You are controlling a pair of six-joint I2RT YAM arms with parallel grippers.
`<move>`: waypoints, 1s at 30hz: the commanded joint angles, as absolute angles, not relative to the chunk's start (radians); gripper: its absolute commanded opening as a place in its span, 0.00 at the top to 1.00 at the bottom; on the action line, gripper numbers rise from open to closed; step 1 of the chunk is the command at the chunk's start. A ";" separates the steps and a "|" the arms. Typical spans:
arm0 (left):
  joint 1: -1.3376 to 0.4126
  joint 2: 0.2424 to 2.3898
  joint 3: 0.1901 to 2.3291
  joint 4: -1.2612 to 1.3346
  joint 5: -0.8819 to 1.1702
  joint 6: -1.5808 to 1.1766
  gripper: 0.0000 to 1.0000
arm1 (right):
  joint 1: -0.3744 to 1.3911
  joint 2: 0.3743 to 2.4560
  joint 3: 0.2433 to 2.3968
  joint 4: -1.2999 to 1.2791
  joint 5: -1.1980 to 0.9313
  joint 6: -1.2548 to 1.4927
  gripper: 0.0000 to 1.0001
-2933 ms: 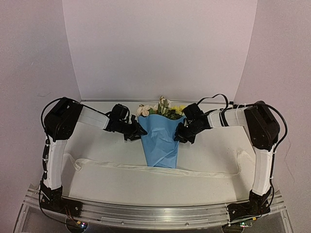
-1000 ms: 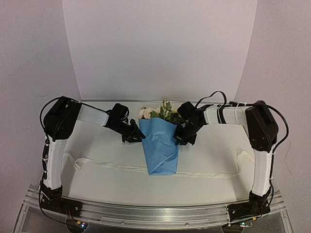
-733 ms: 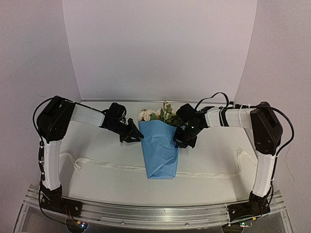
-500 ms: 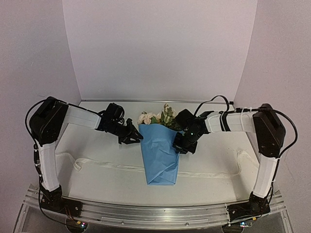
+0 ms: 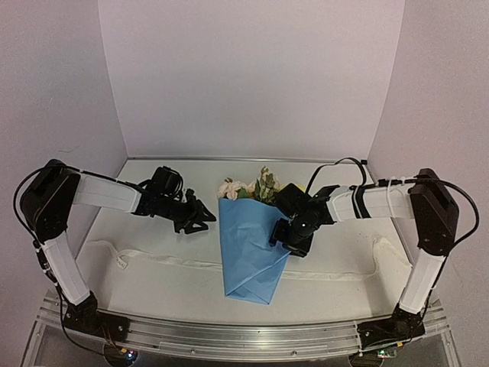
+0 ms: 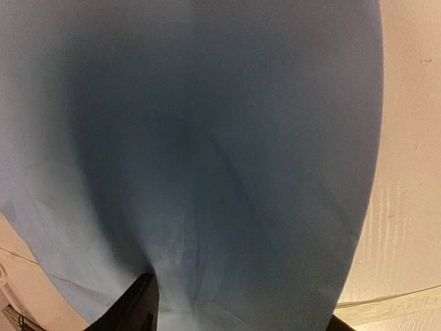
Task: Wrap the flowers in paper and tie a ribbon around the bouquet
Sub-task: Move the folded bouquet to the ribbon, then pick up the ribbon at the center of the board.
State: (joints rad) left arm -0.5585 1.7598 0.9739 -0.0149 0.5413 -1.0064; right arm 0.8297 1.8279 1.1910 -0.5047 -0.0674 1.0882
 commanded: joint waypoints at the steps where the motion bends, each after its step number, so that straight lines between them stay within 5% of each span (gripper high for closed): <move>1: -0.528 1.620 0.928 -0.015 0.400 -1.044 0.56 | 0.813 1.690 1.175 -0.563 0.025 1.029 0.21; 5: -0.487 1.494 0.869 -0.107 0.308 -1.046 0.49 | 0.764 1.567 1.077 -0.636 0.079 1.009 0.09; 10: -0.451 1.357 0.806 -0.227 0.214 -1.042 0.44 | 0.664 1.398 0.891 -0.669 0.098 1.024 0.07; 22: -0.449 1.134 0.636 -0.474 0.076 -1.139 0.42 | 0.462 1.073 0.582 -0.759 0.193 1.046 0.16; 30: -0.451 1.109 0.586 -0.634 0.020 -1.330 0.38 | 0.343 1.123 0.552 -0.745 0.158 0.993 0.20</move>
